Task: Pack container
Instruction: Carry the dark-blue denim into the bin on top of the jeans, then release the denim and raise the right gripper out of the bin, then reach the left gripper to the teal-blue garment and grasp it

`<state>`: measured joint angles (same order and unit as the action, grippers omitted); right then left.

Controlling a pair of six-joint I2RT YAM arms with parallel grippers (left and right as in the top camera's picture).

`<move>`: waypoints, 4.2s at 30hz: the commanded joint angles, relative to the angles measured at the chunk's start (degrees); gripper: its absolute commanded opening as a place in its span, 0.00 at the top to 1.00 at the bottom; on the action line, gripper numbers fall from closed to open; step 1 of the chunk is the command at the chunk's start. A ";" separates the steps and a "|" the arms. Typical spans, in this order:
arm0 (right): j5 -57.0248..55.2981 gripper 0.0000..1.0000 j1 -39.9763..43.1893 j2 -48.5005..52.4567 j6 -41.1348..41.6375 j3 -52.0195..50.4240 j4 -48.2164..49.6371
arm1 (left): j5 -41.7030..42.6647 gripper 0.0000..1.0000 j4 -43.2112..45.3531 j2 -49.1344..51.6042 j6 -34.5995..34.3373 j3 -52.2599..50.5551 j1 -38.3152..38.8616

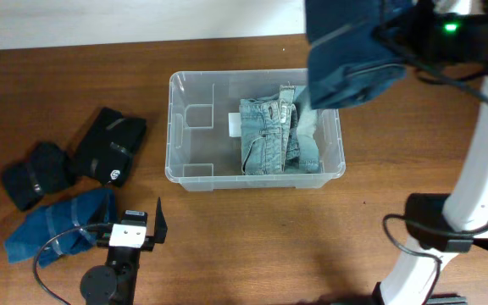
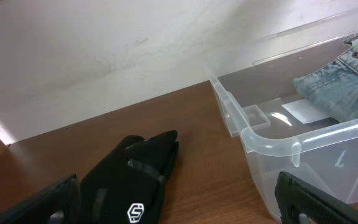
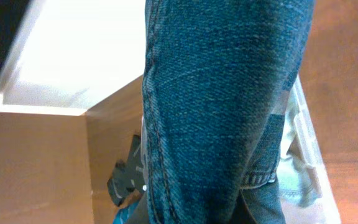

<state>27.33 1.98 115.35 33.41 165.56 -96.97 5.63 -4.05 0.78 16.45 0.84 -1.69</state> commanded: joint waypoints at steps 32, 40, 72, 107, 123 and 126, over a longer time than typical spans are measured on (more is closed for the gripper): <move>-25.33 0.96 -29.33 -0.50 9.35 -35.71 17.16 | 0.63 0.00 -0.07 -0.42 -0.57 -0.33 -0.33; -42.99 0.21 -28.76 -0.50 6.99 -35.71 8.33 | 0.63 0.01 -0.07 -0.42 -0.57 -0.31 -0.33; -37.42 0.96 -22.08 -0.48 -5.55 -74.79 27.26 | 0.63 0.01 -0.07 -0.42 -0.57 -0.31 -0.33; -38.47 0.02 18.34 -1.77 -7.48 -49.92 15.98 | 0.63 0.01 -0.07 -0.42 -0.57 -0.33 -0.33; -38.45 0.02 19.96 -1.77 -7.48 -49.92 15.98 | 8.87 0.01 1.36 1.90 -5.90 7.54 -0.37; -38.45 0.02 19.96 -1.77 -7.48 -49.92 15.98 | 5.86 0.01 -3.37 8.39 -5.88 16.55 -0.79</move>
<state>-10.61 21.89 113.23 25.91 115.92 -80.97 12.23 -5.67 3.97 12.93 7.90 -1.80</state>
